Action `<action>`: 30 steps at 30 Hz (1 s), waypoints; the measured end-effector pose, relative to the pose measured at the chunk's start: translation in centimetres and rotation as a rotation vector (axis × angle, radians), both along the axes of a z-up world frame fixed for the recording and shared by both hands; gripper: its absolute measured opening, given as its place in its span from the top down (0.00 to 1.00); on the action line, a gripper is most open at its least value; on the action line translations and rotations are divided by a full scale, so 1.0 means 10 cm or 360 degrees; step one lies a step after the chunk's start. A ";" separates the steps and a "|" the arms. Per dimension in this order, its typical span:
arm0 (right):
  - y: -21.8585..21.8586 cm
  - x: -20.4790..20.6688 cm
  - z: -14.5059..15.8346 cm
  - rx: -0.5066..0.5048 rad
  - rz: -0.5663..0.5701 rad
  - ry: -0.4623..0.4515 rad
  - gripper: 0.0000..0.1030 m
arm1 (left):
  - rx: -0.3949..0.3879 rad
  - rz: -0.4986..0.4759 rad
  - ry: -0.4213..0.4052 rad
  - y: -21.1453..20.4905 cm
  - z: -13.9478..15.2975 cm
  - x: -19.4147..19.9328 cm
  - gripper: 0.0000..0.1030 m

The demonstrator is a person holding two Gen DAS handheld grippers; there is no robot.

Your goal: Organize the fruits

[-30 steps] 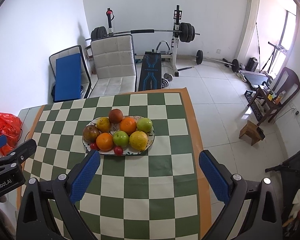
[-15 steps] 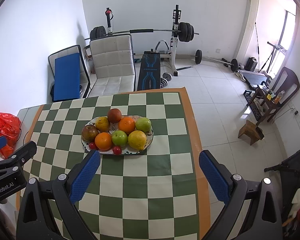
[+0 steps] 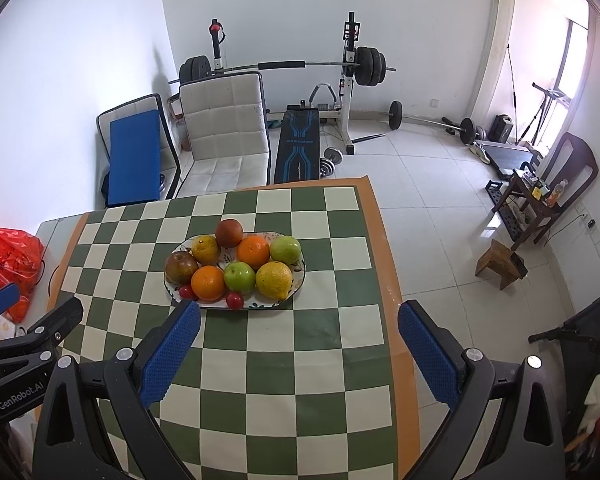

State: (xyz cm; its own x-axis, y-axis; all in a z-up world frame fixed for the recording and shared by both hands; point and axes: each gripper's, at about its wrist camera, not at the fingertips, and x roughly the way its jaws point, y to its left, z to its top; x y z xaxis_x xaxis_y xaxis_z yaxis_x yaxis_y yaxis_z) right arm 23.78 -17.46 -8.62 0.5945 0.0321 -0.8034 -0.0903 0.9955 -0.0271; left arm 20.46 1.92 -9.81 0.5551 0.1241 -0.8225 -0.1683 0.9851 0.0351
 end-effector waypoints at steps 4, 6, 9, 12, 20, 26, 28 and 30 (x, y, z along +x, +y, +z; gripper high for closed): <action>0.01 -0.07 0.04 0.0004 -0.0006 -0.0001 0.02 | -0.0012 0.0004 -0.0006 -0.01 0.01 -0.03 0.01; 0.01 -0.06 0.03 0.0005 -0.0006 -0.0001 0.02 | -0.0011 0.0008 -0.0011 -0.01 0.03 -0.03 0.01; 0.00 -0.07 0.03 0.0010 -0.0008 -0.0003 0.02 | -0.0014 0.0008 -0.0016 0.00 0.03 -0.03 0.01; 0.01 -0.08 0.04 0.0008 -0.0005 -0.0005 0.02 | -0.0015 0.0012 -0.0021 -0.01 0.04 -0.03 0.01; 0.02 -0.12 0.08 0.0016 -0.0011 -0.0003 0.02 | -0.0029 0.0010 -0.0023 -0.01 0.06 -0.04 0.01; 0.02 -0.12 0.08 0.0015 -0.0012 -0.0006 0.02 | -0.0031 0.0006 -0.0023 -0.03 0.08 -0.04 0.01; 0.02 -0.12 0.08 0.0018 -0.0012 -0.0004 0.02 | -0.0029 0.0005 -0.0024 -0.04 0.09 -0.05 0.01; 0.02 -0.12 0.08 0.0018 -0.0010 -0.0006 0.02 | -0.0036 0.0004 -0.0017 -0.05 0.09 -0.04 0.01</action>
